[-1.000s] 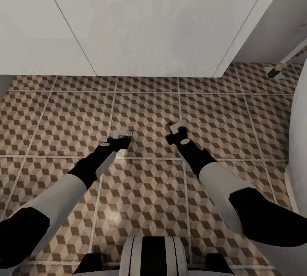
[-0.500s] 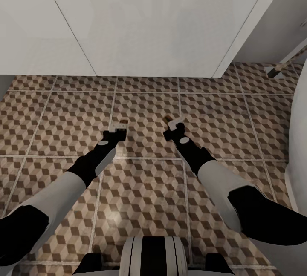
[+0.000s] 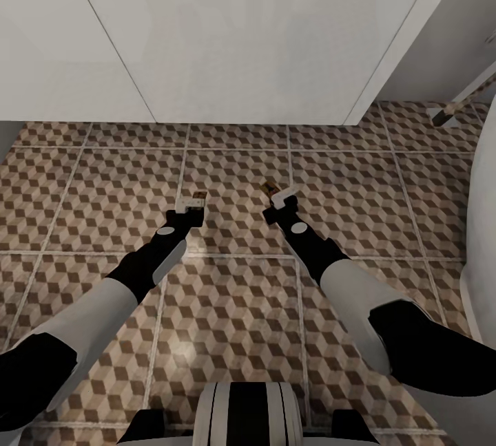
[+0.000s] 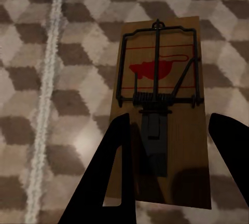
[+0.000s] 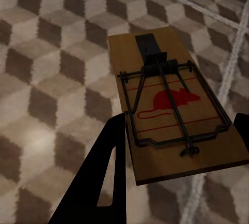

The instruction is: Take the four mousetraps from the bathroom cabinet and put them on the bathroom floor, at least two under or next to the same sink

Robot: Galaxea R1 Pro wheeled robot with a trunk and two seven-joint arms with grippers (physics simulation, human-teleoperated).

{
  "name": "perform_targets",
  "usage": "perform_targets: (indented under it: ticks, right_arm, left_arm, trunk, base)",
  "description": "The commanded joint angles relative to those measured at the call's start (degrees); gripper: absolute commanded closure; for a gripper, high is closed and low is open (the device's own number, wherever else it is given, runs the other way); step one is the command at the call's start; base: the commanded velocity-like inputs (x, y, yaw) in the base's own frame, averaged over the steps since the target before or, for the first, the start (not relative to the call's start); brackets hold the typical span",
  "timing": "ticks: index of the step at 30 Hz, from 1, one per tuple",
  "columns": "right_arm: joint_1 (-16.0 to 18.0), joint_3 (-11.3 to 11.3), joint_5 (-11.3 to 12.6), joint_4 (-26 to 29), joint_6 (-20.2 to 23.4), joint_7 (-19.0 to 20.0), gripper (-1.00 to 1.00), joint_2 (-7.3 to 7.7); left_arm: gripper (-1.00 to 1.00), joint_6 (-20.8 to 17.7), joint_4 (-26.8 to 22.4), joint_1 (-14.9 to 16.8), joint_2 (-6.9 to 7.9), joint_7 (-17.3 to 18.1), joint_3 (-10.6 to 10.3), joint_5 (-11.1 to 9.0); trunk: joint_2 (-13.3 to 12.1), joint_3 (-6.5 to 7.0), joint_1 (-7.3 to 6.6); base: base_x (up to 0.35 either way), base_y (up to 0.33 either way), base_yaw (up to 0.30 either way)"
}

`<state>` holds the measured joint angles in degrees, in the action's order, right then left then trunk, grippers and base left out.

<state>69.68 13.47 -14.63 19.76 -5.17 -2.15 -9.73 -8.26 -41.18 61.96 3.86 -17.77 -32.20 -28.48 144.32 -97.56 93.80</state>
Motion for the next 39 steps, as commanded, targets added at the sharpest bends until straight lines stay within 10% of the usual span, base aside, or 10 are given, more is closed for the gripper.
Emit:
perform_targets:
  ticks: [1,39]
  right_arm:
    - [0.03,0.12,-0.40,-0.07,-0.14,-0.26,1.00,-0.02]
    - [0.02,0.16,-0.37,-0.34,-2.84,-0.23,1.00,-0.27]
  left_arm:
    - [1.00,-0.24,-0.17,0.03,0.13,-0.58,-0.38,-0.43]
    - [1.00,-1.15,-9.10,0.00,1.67,-0.60,-0.41,-0.43]
  trunk:
    - [0.01,-0.03,-0.01]
    - [0.44,-7.12,0.82]
  base:
    - [0.000,0.000,0.000]
    - [0.000,0.000,0.000]
